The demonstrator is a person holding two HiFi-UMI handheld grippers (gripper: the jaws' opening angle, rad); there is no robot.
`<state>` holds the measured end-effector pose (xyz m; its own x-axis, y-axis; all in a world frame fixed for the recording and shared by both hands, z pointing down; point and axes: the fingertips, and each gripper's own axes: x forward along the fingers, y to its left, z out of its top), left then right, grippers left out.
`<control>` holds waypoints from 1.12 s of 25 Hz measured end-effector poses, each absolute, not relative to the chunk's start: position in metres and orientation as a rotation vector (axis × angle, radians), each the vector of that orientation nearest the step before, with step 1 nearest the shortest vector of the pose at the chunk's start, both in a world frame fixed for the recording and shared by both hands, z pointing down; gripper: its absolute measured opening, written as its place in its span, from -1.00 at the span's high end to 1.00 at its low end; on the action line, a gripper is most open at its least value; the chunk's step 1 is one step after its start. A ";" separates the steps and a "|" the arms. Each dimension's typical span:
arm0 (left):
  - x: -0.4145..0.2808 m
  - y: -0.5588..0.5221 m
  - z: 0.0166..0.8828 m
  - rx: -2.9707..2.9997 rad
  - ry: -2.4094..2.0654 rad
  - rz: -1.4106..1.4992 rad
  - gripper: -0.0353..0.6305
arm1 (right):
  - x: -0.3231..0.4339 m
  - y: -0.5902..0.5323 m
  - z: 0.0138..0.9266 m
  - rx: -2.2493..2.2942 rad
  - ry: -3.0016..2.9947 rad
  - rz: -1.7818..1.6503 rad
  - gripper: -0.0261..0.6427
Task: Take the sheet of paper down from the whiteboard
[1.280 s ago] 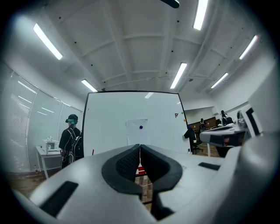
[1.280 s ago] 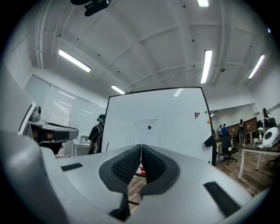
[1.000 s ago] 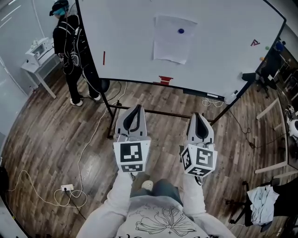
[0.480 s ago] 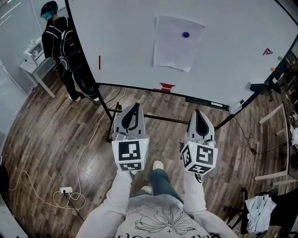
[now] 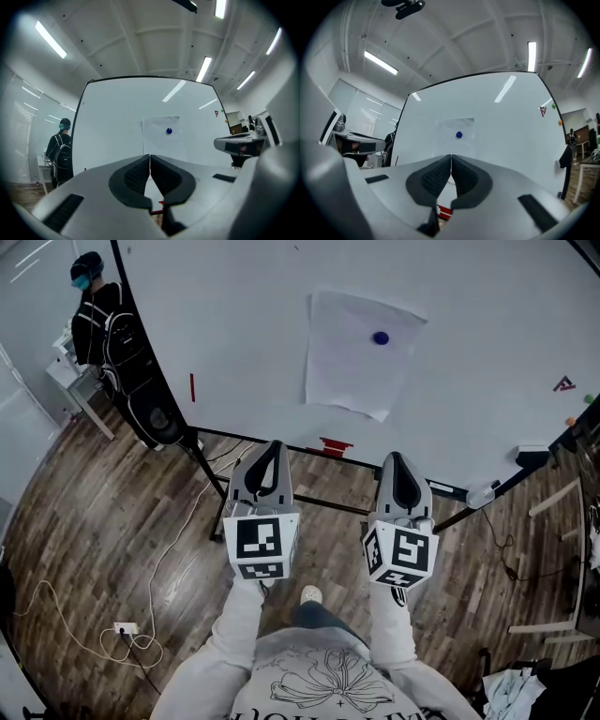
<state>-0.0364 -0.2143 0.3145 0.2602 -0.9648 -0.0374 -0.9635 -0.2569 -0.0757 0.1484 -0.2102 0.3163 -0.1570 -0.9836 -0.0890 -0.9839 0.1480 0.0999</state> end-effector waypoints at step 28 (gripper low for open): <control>-0.012 -0.403 0.223 -2.430 1.674 0.070 0.79 | 0.151 -0.384 0.249 -2.025 2.336 0.432 0.90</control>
<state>-0.0124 -0.4029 0.2232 0.3615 -0.9209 -0.1459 -0.9298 -0.3446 -0.1292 0.1513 -0.3842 0.2488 -0.1580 -0.9681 -0.1945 -0.9737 0.1200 0.1939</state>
